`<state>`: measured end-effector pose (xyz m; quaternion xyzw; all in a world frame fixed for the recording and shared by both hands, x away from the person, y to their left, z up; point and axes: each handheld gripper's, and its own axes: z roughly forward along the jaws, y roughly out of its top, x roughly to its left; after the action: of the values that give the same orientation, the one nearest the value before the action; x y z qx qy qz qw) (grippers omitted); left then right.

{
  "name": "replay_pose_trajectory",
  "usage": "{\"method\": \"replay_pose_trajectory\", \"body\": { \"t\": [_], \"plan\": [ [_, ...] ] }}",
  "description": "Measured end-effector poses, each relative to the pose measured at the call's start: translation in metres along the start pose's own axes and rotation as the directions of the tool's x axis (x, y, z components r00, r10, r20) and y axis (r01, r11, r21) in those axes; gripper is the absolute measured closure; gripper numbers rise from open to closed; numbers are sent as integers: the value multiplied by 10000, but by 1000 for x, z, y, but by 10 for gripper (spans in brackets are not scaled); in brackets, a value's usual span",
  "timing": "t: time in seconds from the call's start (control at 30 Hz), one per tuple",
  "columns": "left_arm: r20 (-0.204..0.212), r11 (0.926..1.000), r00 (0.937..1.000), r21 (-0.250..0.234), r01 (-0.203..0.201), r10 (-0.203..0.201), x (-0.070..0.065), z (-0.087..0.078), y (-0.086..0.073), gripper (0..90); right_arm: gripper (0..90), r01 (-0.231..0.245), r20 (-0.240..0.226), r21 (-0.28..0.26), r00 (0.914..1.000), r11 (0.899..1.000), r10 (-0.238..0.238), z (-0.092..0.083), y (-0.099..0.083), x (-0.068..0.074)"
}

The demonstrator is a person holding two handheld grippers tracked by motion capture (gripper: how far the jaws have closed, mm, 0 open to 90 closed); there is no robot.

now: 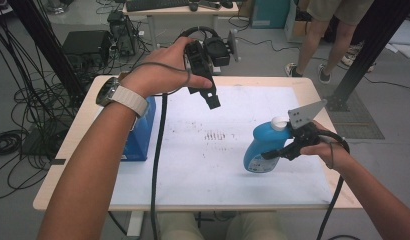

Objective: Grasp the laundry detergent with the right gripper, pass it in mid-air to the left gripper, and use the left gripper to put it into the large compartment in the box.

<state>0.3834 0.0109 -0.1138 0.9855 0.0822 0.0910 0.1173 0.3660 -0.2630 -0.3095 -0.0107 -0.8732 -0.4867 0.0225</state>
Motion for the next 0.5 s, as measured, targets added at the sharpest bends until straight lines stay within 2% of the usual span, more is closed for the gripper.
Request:
{"method": "replay_pose_trajectory", "body": {
  "t": [0.03, 0.1, 0.2, 0.23, 0.27, 0.5],
  "plan": [
    [5, 10000, 10000, 16, -84, 84, -3, -1, 1, 74, 435, 149, -13, -13, 9999, 9999, -149, 1, 4, 0],
    [38, 9998, 9998, 0, -214, 214, -8, -2, 4, 75, 436, 11, -90, 111, 10000, 9999, -10, 1, 11, 1],
    [135, 9992, 9991, -10, -411, 411, -14, -4, 7, 75, 436, 188, -189, 103, 9996, 9998, -186, 2, 20, -1],
    [158, 9990, 9989, -16, -439, 439, -16, -5, 8, 75, 436, -29, -120, 52, 9999, 10000, 30, 3, 24, 0],
    [151, 9988, 9987, -30, -496, 496, -18, -5, 9, 74, 436, 20, -165, 53, 9999, 10000, -19, 3, 26, 0],
    [276, 9982, 9978, -83, -593, 595, -27, -7, 11, 66, 436, 137, -387, 212, 9992, 9997, -129, 9, 43, -4]
  ]
}}
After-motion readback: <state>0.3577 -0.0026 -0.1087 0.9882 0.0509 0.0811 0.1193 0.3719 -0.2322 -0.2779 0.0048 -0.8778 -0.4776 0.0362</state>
